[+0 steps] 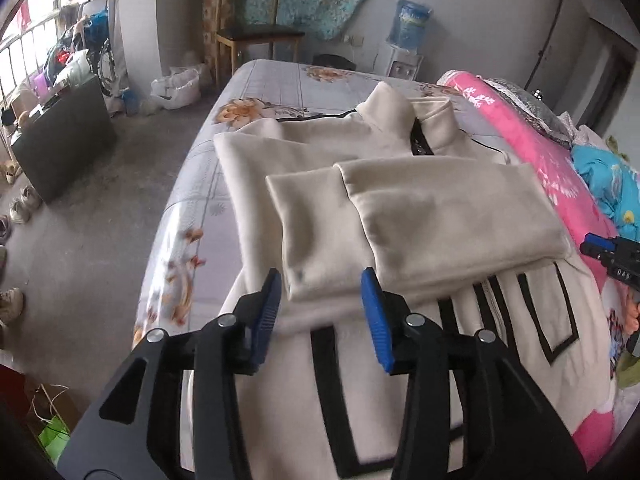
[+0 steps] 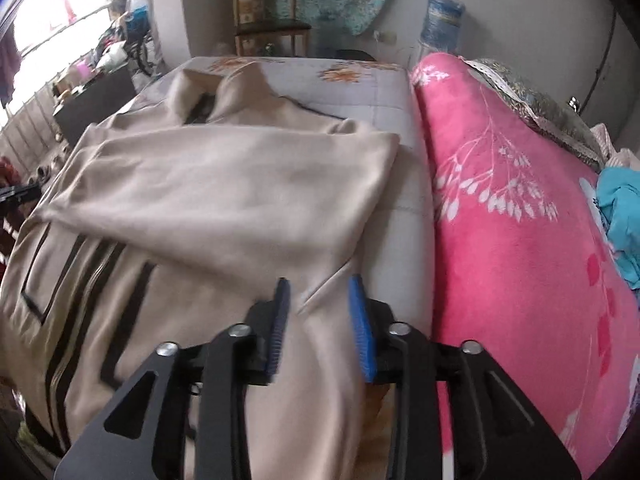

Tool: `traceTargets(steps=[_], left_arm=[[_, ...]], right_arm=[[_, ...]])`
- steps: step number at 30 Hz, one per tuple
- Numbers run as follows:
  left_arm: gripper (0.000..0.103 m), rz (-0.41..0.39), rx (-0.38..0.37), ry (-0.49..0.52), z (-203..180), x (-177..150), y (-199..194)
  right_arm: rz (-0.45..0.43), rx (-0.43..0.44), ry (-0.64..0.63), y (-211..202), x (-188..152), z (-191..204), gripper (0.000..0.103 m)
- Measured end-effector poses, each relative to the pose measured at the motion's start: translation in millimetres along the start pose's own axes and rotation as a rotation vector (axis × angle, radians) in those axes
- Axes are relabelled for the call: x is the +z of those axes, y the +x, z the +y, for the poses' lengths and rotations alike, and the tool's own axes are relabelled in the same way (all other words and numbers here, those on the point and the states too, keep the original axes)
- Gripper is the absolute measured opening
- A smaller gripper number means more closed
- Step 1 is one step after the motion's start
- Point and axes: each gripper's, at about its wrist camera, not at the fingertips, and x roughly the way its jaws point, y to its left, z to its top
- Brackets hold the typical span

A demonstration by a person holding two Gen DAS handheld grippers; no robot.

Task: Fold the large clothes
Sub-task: 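Move both tools to the jacket hem and close them on it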

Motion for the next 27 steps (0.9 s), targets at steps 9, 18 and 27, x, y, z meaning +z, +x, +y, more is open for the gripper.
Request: traceTargets(steps=[9, 18, 27], left_arm=[[0.059, 0.001, 0.054, 0.050, -14, -84, -43], [0.060, -0.063, 0.059, -0.021, 1, -159, -100], [0.054, -0.024, 0.000, -0.173, 26, -219, -109]], right_arm=[[0.035, -0.068, -0.001, -23, -87, 50, 0.068], [-0.090, -0.075, 0.136, -87, -145, 54, 0.075], [-0.038, 0.000, 0.333, -73, -169, 19, 0.075]])
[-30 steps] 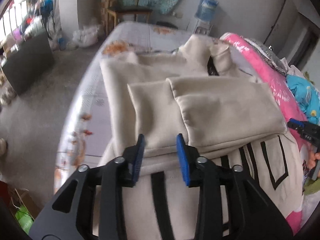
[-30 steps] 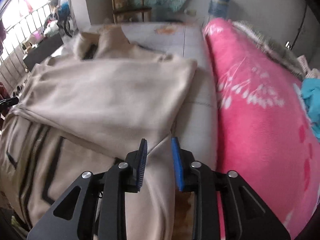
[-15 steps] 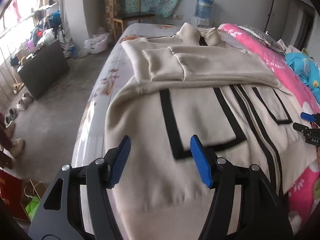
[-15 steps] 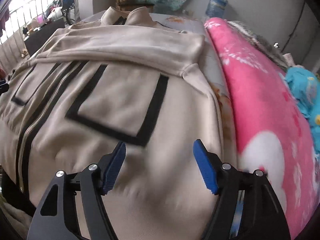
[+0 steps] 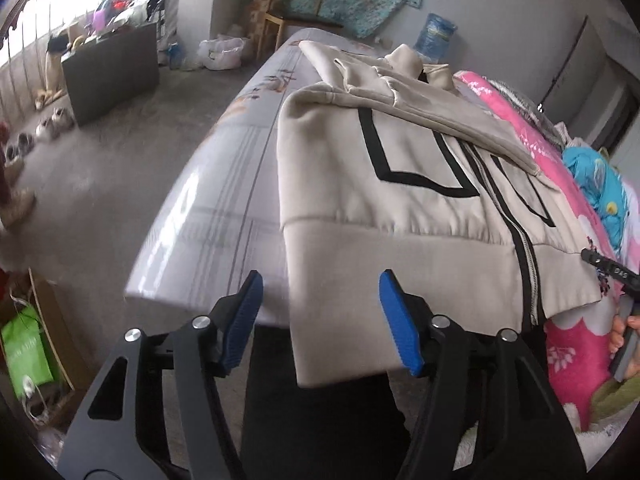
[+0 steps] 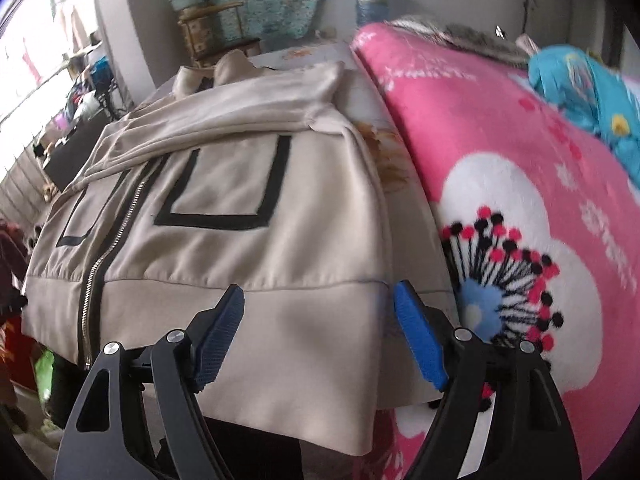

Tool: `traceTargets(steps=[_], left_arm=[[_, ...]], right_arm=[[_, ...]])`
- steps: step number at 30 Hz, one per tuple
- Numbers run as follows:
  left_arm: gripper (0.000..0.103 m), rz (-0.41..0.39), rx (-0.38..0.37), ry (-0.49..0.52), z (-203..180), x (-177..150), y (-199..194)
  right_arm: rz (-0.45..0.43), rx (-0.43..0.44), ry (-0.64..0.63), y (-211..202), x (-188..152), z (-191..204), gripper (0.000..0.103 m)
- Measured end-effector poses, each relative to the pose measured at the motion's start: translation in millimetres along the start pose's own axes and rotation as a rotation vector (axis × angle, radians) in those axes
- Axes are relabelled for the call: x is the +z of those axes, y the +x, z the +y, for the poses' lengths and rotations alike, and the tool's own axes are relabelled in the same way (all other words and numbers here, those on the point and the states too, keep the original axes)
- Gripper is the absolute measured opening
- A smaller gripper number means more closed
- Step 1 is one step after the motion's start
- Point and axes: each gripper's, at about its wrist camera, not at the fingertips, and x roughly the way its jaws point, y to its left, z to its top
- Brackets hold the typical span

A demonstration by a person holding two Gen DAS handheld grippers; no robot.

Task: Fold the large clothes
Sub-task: 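Move both tools to the jacket hem and close them on it, then lift the hem high with both tools, raising the jacket body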

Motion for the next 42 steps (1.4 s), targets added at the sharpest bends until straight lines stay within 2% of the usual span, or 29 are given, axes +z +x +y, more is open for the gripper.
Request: traceTargets(steps=[3, 6, 9, 11, 12, 13, 14, 15, 17, 20, 26, 29, 32, 33, 35, 36, 37, 38, 40, 42], left_arm=[[0.047, 0.000, -0.009, -0.008, 0, -9, 0], [0.036, 0.008, -0.039, -0.038, 0, -10, 5], [0.035, 0.007, -0.047, -0.060, -4, -11, 7], [0.030, 0.001, -0.033, -0.074, -3, -12, 7], [0.024, 0.002, -0.027, -0.079, -2, -11, 7], [0.016, 0.003, -0.020, -0.084, -1, -11, 7], [0.013, 0.004, -0.014, -0.082, 0, -9, 7], [0.007, 0.001, -0.011, -0.073, -1, -7, 5], [0.005, -0.011, 0.009, -0.032, -6, -3, -2], [0.004, -0.034, 0.037, 0.051, -19, 2, -16], [0.004, -0.023, -0.020, 0.033, -10, 11, -48], [0.004, 0.014, -0.027, 0.025, 0, 8, -59], [0.005, 0.047, -0.026, 0.044, 6, -5, -54], [0.007, 0.056, -0.016, 0.049, 6, -8, -50], [0.015, 0.077, 0.018, 0.062, 6, -13, -41], [0.024, 0.086, 0.019, 0.062, 6, -14, -39], [0.033, 0.098, 0.005, 0.054, 7, -15, -36], [0.038, 0.102, -0.014, 0.051, 8, -16, -36], [0.053, 0.103, -0.030, 0.059, 9, -17, -35], [0.061, 0.100, -0.024, 0.062, 9, -21, -34]], right_arm=[[0.001, 0.039, 0.033, -2, -8, 0, 0.075], [0.014, 0.023, 0.038, -2, -13, 4, 0.064], [0.017, -0.008, 0.061, -7, -20, 3, 0.050], [0.020, -0.016, 0.080, -10, -25, -1, 0.036], [0.020, -0.022, 0.088, -11, -26, -3, 0.033], [0.019, -0.028, 0.088, -13, -26, -4, 0.023], [0.016, -0.028, 0.091, -15, -25, -5, 0.014], [0.010, -0.019, 0.095, -17, -25, -6, 0.010], [-0.013, -0.009, 0.096, -25, -23, -5, 0.006], [-0.046, 0.008, 0.088, -39, -20, -1, 0.005], [-0.053, 0.060, 0.068, -72, -29, 6, 0.005], [-0.012, 0.103, 0.081, -82, -46, 6, 0.005], [0.072, 0.124, 0.081, -68, -65, 4, 0.007], [0.090, 0.114, 0.078, -63, -69, 2, 0.008], [0.134, 0.100, 0.095, -52, -74, -6, 0.021], [0.142, 0.113, 0.108, -50, -75, -9, 0.027], [0.141, 0.135, 0.132, -50, -76, -14, 0.036], [0.134, 0.153, 0.151, -52, -76, -19, 0.044], [0.108, 0.184, 0.182, -55, -76, -28, 0.050], [0.095, 0.207, 0.214, -54, -75, -35, 0.057]])
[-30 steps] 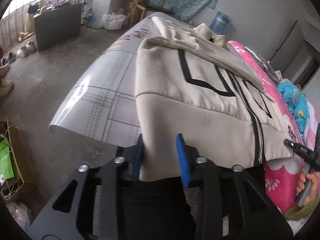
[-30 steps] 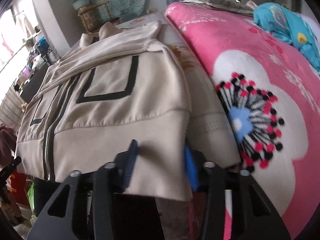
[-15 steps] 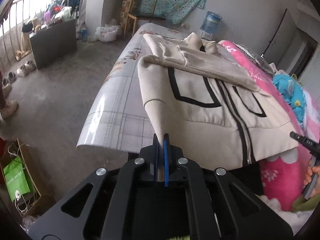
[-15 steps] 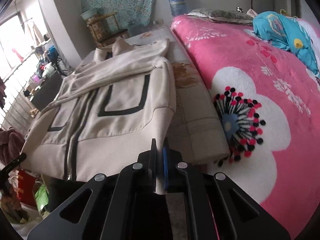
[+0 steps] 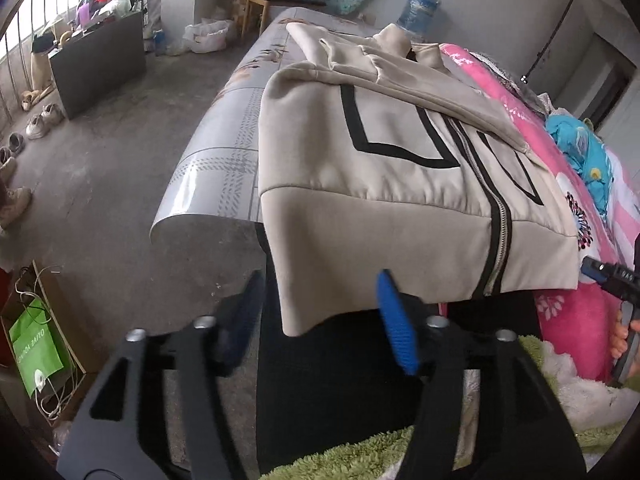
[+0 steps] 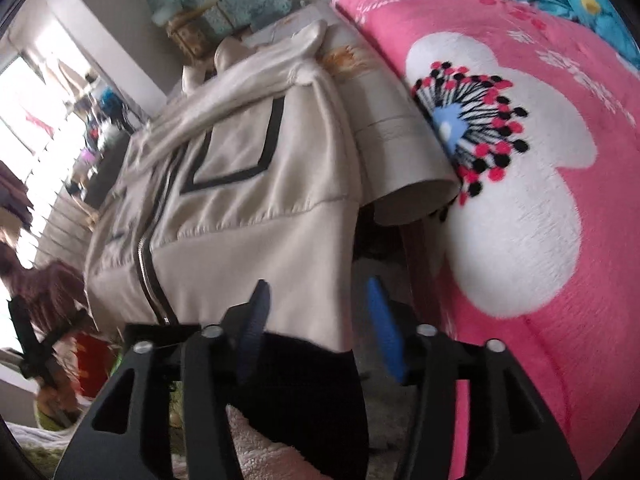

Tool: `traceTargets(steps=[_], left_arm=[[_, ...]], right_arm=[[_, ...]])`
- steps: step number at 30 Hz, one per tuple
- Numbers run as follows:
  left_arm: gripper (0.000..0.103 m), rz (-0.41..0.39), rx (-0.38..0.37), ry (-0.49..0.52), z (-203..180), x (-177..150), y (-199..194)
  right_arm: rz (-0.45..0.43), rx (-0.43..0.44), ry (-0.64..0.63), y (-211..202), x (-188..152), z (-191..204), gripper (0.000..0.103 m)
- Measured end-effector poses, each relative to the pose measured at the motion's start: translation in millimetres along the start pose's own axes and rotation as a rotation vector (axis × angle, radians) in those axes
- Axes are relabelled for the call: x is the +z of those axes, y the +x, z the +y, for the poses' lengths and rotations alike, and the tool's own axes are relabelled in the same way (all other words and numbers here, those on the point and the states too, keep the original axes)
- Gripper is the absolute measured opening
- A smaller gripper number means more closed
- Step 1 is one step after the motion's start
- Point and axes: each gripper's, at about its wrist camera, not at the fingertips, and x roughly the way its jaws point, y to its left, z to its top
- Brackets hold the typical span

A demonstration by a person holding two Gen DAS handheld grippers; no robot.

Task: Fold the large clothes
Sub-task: 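Lift the hem high with both tools, raising the jacket body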

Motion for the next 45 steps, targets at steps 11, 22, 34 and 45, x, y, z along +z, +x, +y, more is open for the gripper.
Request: traceTargets(steps=[11, 22, 34, 45], left_arm=[[0.057, 0.083, -0.072, -0.067, 11, -9, 50], [0.027, 0.121, 0.044, -0.021, -10, -12, 55], [0.017, 0.122, 0.208, 0.054, -44, 0, 47], [0.017, 0.127, 0.268, 0.099, -55, 1, 53]], right_arm=[[0.115, 0.129, 0.116, 53, -14, -19, 0.060], [0.111, 0.134, 0.045, 60, -27, 2, 0.041], [0.111, 0.116, 0.042, 56, -21, -4, 0.032], [0.152, 0.099, 0.040, 67, -16, 1, 0.036]])
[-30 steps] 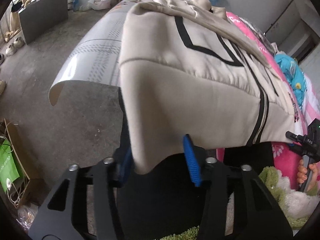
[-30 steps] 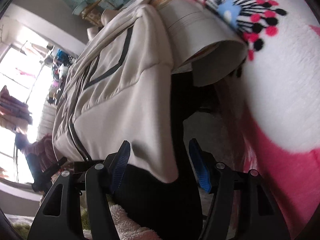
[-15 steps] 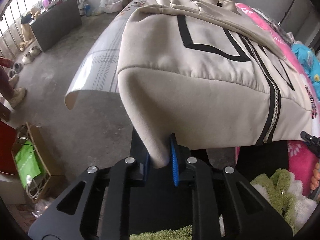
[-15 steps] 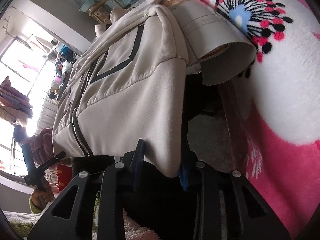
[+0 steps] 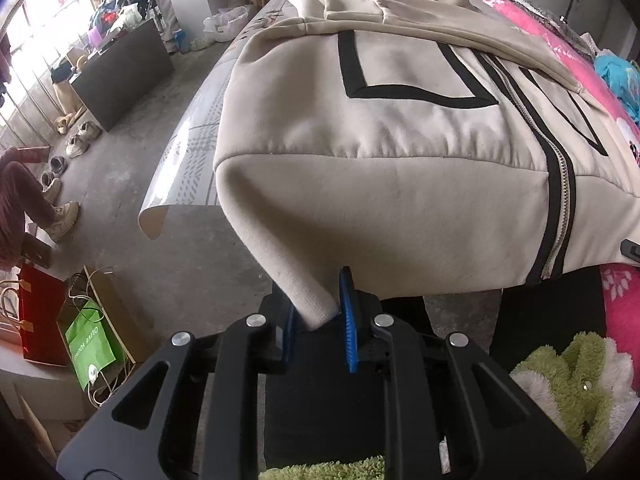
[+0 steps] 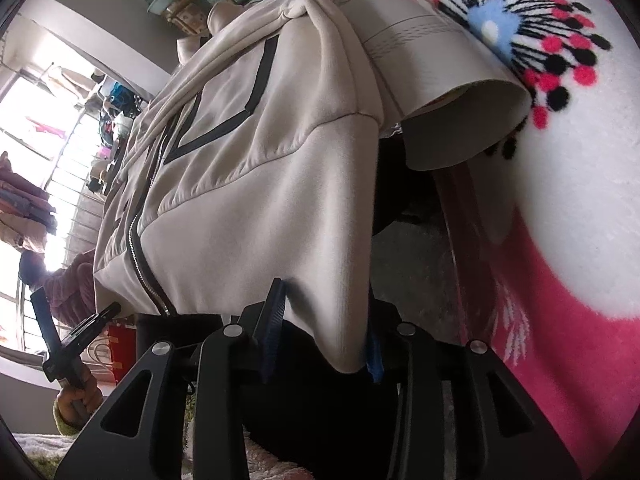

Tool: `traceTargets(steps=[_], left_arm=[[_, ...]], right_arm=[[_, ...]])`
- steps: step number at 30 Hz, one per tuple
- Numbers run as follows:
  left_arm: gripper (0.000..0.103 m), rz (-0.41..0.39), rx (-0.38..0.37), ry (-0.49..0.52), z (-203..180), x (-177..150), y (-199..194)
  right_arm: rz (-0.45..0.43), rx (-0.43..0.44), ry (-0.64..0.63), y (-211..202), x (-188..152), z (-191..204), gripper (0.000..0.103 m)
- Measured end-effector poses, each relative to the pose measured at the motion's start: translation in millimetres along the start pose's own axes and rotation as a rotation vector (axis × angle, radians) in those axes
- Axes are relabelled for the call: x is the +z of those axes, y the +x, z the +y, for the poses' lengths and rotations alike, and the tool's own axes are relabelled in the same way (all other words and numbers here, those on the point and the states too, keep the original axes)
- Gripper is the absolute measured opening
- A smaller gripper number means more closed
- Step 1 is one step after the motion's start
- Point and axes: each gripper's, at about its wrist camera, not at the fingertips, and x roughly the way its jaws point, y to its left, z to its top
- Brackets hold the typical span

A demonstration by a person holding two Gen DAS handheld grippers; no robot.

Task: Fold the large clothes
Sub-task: 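Lift the hem high with both tools, raising the jacket body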

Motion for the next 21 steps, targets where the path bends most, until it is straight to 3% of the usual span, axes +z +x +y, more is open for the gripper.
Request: traceTargets(steps=[4, 21], left_arm=[[0.017, 0.000, 0.003, 0.003, -2.8, -2.7, -0.2], [0.017, -0.007, 0.011, 0.014, -5.9, -5.9, -0.7]], right_arm=[[0.008, -0.002, -0.002, 0.9, -0.5, 3.0, 0.049], [-0.015, -0.026, -0.035, -1.2, 0.2, 5.0, 0.047]])
